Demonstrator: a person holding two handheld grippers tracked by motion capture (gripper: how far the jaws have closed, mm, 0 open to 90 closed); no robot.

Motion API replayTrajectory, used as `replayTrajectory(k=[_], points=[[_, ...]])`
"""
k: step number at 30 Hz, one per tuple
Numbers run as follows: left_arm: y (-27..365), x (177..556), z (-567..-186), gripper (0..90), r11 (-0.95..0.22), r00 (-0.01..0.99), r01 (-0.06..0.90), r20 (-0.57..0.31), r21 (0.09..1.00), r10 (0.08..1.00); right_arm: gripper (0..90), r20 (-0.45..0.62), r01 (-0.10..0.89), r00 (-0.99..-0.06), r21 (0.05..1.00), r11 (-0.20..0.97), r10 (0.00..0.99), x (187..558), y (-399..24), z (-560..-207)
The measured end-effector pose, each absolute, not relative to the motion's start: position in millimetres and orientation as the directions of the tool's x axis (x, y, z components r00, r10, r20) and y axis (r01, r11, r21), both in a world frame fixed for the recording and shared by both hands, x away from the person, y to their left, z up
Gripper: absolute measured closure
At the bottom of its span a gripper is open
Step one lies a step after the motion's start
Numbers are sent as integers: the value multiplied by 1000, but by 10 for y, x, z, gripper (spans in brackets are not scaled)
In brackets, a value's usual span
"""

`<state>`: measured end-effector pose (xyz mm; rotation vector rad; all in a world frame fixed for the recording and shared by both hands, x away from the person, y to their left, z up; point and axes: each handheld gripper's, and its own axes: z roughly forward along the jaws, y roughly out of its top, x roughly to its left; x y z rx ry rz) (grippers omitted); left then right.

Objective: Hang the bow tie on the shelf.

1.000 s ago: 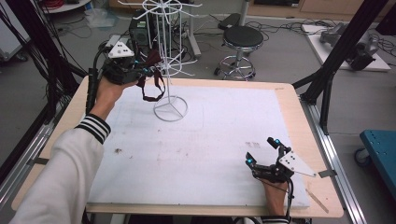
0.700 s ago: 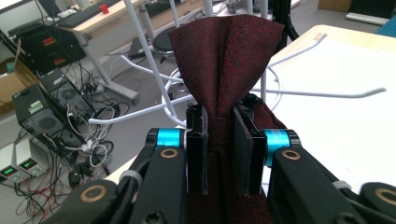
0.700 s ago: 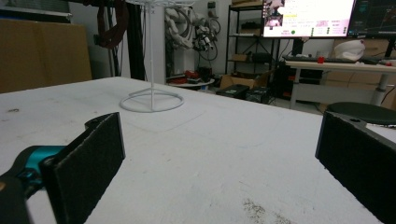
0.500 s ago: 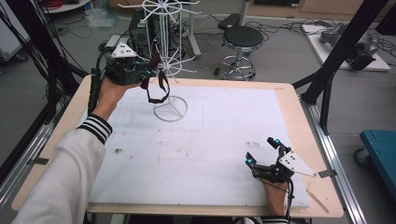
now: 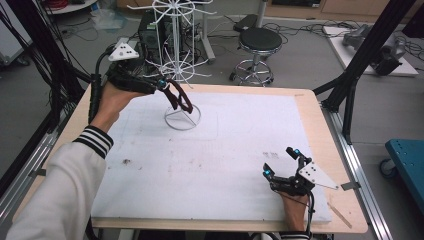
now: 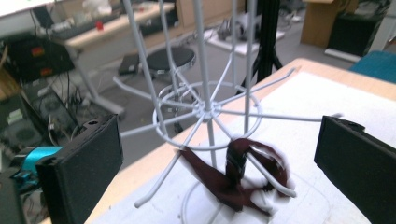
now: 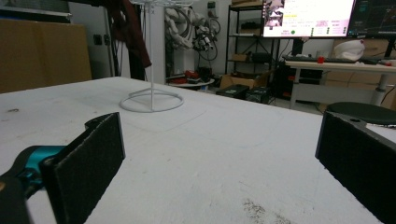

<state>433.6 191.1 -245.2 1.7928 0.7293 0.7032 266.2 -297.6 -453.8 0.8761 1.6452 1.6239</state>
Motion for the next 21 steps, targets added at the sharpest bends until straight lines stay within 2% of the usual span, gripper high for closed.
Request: replayTrajectory(k=[11, 21], points=[[2220, 3952, -2459, 17, -221, 678, 42, 135, 974, 723, 6, 4, 14, -558, 1000, 5, 830, 2662, -2976, -4538], [2596, 3259, -2902, 17, -142, 683, -74, 153, 987, 714, 6, -1, 12, -559, 1000, 9, 829, 2655, -2971, -4538]])
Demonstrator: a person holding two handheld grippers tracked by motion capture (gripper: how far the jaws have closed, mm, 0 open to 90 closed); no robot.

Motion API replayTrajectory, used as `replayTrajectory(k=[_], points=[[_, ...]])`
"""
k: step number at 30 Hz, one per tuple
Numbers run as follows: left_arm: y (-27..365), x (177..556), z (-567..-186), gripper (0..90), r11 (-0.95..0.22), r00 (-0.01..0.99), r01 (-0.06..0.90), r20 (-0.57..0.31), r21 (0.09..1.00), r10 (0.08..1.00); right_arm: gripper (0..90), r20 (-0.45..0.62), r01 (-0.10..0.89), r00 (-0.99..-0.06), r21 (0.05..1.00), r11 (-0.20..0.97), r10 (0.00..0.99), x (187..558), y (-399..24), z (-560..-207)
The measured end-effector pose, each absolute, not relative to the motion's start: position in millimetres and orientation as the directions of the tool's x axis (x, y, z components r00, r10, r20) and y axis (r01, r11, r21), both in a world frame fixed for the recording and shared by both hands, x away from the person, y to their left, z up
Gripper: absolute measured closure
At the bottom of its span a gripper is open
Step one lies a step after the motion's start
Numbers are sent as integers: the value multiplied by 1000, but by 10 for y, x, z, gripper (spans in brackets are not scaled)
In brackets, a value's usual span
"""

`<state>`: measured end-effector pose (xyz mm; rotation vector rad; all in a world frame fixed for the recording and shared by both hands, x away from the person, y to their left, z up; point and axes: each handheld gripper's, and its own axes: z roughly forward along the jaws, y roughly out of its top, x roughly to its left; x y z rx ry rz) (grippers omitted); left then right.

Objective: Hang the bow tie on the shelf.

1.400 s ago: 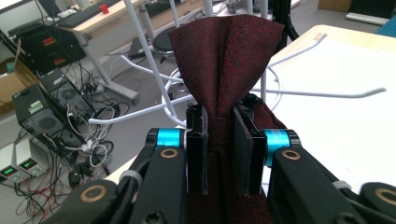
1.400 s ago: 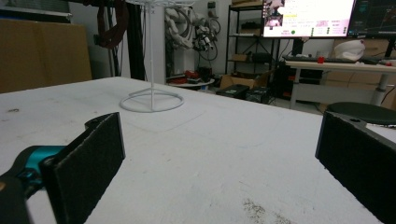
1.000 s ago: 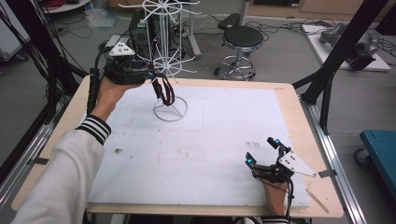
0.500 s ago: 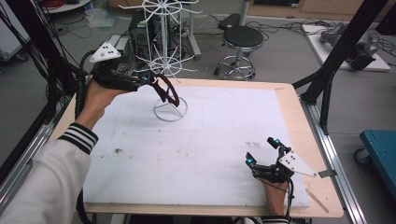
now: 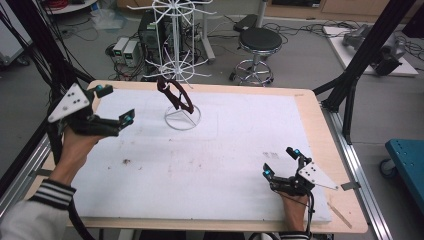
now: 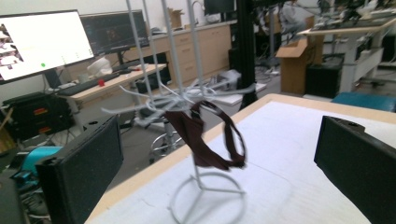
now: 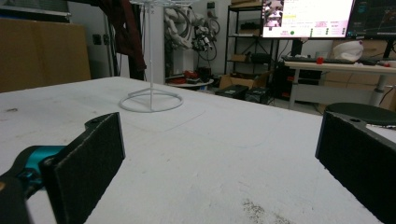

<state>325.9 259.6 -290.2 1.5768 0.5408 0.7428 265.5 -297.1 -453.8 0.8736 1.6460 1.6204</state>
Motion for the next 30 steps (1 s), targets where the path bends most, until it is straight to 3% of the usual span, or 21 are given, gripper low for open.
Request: replayTrajectory(k=[4, 15, 30], points=[[2670, 3064, -3100, 17, -129, 689, -95, 158, 987, 708, 6, -2, 9, -557, 1000, 9, 830, 2657, -2973, -4538], [2746, 2927, -3689, 17, -142, 684, -27, 122, 990, 719, 6, 1, 13, -559, 1000, 8, 829, 2654, -2970, -4537], [2924, 2708, -4443, 17, -44, 625, 1, 34, 999, 780, 6, -4, 8, -557, 1000, 11, 831, 2659, -2974, -4538]])
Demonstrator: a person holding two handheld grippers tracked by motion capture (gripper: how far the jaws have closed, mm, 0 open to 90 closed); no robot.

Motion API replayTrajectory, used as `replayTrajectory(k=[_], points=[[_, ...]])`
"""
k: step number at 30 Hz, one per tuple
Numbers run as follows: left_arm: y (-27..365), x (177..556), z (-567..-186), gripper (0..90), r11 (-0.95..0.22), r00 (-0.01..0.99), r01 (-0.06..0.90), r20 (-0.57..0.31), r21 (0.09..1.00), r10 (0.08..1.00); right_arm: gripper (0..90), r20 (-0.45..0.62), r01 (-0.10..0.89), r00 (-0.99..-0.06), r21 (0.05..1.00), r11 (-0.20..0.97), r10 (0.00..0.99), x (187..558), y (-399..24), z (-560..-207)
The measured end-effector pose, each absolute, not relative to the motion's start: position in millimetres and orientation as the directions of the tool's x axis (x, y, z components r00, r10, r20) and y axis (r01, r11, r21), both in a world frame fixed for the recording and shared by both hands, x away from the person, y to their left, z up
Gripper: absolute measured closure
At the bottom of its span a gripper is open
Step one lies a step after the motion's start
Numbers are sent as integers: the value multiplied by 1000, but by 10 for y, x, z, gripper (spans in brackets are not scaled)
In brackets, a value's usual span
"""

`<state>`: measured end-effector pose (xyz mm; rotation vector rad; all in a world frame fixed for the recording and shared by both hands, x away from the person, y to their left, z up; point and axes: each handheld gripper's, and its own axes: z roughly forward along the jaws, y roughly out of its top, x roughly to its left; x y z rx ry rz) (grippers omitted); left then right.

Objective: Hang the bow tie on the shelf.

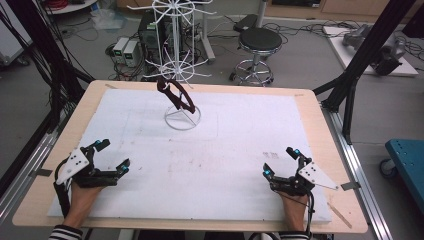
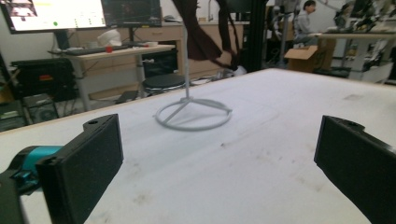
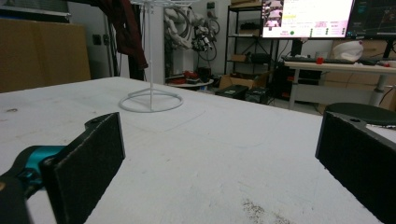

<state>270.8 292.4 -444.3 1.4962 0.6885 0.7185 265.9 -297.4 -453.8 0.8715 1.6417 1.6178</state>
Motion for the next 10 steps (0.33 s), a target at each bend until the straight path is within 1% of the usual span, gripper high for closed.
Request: replayTrajectory(k=[2, 10], points=[[2930, 2704, -4503, 17, -60, 625, 16, 37, 998, 780, 6, -2, 11, -557, 1000, 9, 830, 2657, -2973, -4538], [2920, 2684, -4518, 17, -67, 620, -12, 60, 998, 783, 6, -2, 10, -556, 1000, 9, 831, 2656, -2973, -4538]])
